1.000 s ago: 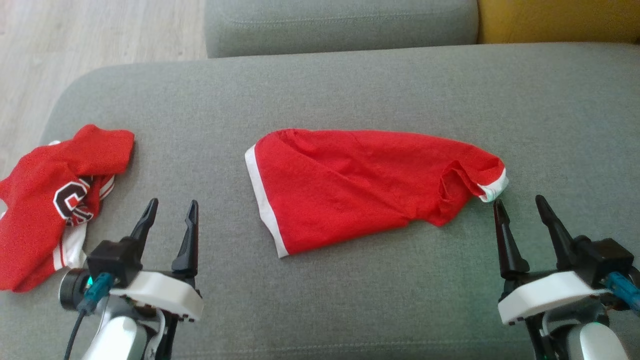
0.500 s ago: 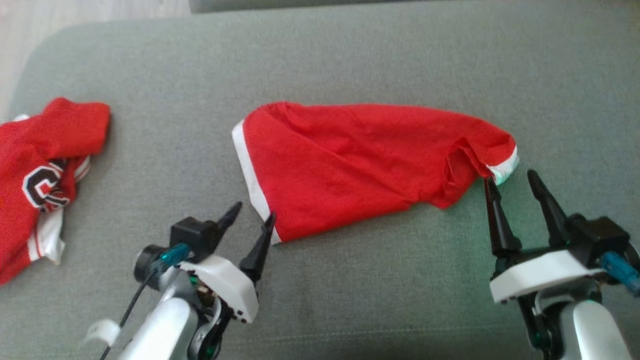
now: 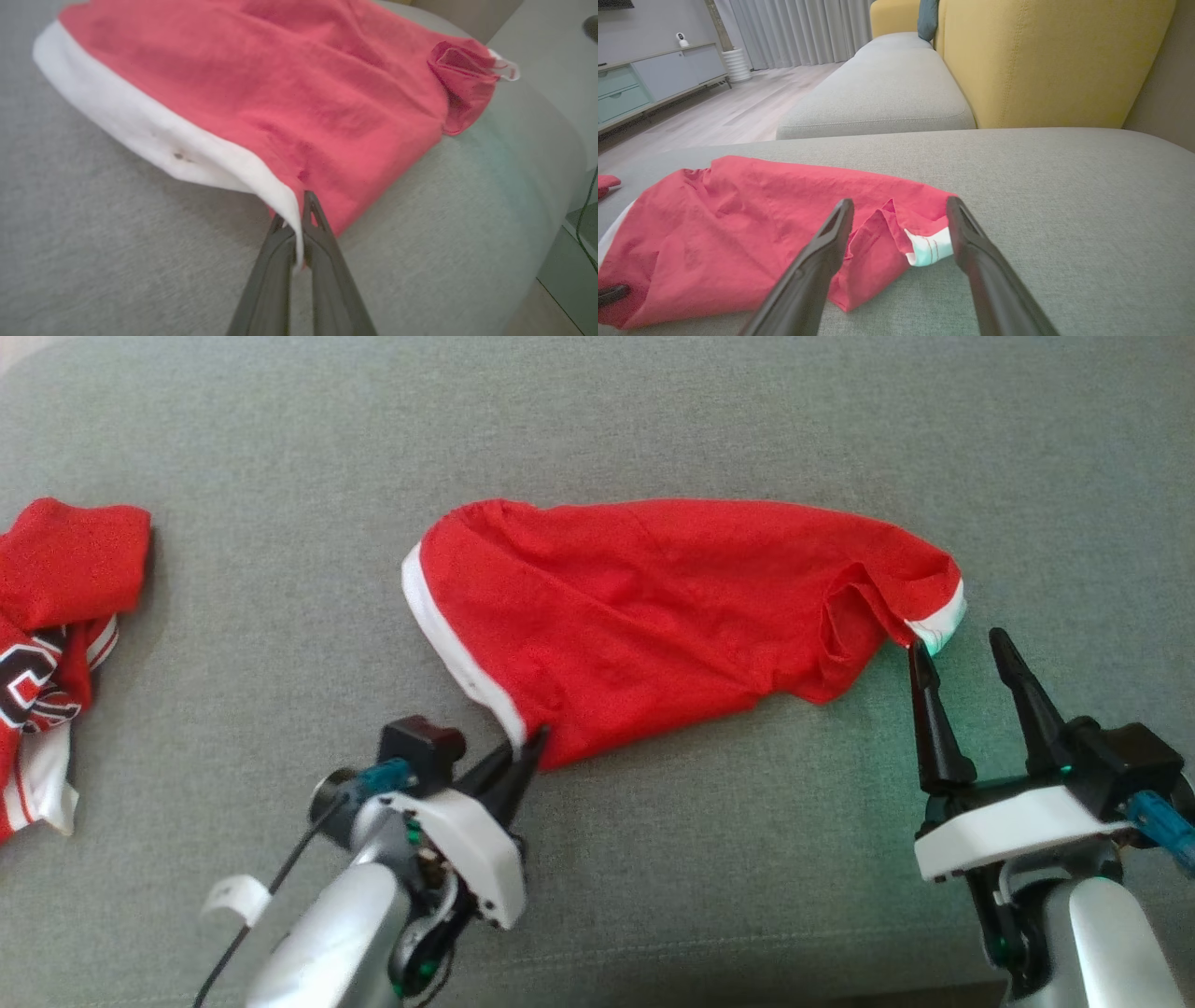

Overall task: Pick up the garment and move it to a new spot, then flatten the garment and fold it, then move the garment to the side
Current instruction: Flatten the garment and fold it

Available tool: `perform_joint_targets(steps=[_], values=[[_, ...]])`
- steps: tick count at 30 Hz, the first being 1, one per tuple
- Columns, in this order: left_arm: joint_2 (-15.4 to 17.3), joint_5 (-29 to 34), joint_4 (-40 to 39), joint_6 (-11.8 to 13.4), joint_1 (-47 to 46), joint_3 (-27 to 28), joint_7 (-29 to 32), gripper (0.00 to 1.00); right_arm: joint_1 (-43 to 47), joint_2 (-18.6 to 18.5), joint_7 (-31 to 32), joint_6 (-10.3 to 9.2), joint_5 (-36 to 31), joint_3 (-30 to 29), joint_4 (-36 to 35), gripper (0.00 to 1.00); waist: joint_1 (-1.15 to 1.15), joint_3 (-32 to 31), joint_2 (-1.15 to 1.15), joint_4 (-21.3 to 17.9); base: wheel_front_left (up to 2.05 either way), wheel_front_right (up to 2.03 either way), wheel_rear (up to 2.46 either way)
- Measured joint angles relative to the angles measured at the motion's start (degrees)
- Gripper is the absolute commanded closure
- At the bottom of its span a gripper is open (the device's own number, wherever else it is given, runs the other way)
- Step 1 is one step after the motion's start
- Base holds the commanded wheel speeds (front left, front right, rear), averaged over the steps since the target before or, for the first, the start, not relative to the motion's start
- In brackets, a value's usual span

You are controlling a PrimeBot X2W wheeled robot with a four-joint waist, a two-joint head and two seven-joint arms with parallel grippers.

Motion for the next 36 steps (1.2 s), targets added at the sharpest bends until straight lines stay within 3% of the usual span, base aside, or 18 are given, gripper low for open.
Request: perform_joint_targets(steps=[10, 16, 22, 29, 32, 33, 34, 35, 36], values=[[0.0, 0.1, -17.3, -1.1, -0.4, -6.8, -0.4, 1.00, 0.0, 0.0, -0.2, 0.00, 0.5, -0.3, 0.9, 0.00, -0.01, -1.4, 0.00, 0.5, 0.00, 0.00, 0.00], [-1.7, 0.6, -22.2, -0.1, -6.1, -6.2, 0.1, 1.00, 0.0, 0.0, -0.2, 0.00, 0.5, 0.1, 0.9, 0.00, -0.01, -1.7, 0.00, -0.9, 0.00, 0.00, 0.00], [-3.1, -0.3, -11.9, 1.8, -13.2, -1.8, 1.3, 1.00, -0.2, 0.0, -0.2, 0.00, 1.3, 0.8, 0.9, 0.00, -0.01, -0.1, 0.00, -2.9, 0.00, 0.00, 0.00], [-4.6, -3.0, 7.8, 1.6, -21.3, 1.4, -0.5, 1.00, -2.6, 0.0, -0.9, 0.00, 1.6, 1.6, 0.9, 0.00, 0.00, 3.1, 0.00, -4.8, 0.00, 0.00, 0.00], [-5.4, -4.6, 13.5, 0.3, -23.4, 1.2, -1.2, 0.99, -2.6, 0.0, -1.0, 0.00, 1.9, 1.7, 1.3, 0.00, 0.00, 4.2, 0.00, -5.2, 0.00, 0.00, 0.00], [-5.7, -5.3, 14.9, 0.0, -23.7, 1.0, -1.2, 0.69, -2.6, 0.0, -1.0, 0.00, 1.9, 1.7, 1.5, 0.00, 0.01, 4.3, 0.00, -5.1, 0.00, 0.00, 0.00], [-5.7, -5.3, 14.9, 0.0, -23.7, 1.0, -1.2, 0.22, -2.6, 0.0, -1.0, 0.00, 1.9, 1.7, 1.5, 0.00, 0.01, 4.3, 0.00, -5.1, 0.00, 0.00, 0.00], [-6.1, -5.5, 16.0, -0.4, -23.7, 0.5, -1.4, 0.00, -2.6, 0.0, -1.4, 0.00, 1.9, 1.6, 1.7, 0.00, 0.00, 4.4, 0.00, -4.9, 0.00, 0.00, 0.00], [-6.3, -5.5, 16.9, -0.4, -23.7, 0.0, -2.1, 0.00, -2.7, 0.0, -1.4, 0.00, 1.9, 1.6, 1.9, 0.00, 0.00, 4.4, 0.00, -4.7, 0.00, 0.00, 0.00]])
